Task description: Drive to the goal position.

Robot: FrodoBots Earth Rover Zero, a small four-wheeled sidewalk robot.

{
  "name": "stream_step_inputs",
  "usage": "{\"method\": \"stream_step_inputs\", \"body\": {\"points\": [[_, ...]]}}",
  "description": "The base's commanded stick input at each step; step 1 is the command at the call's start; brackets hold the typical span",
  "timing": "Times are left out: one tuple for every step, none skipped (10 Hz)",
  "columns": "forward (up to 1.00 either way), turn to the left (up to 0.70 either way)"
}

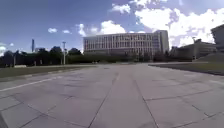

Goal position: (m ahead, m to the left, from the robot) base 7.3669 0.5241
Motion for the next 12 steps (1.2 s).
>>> {"method": "stream_step_inputs", "body": {"points": [[0.7,-0.09],[0.7,0.0],[0.7,0.0],[0.7,0.0],[0.7,0.0],[0.7,0.0],[0.7,0.0],[0.7,0.0],[0.7,0.0],[0.7,0.0],[0.7,0.0],[0.7,0.0]]}}
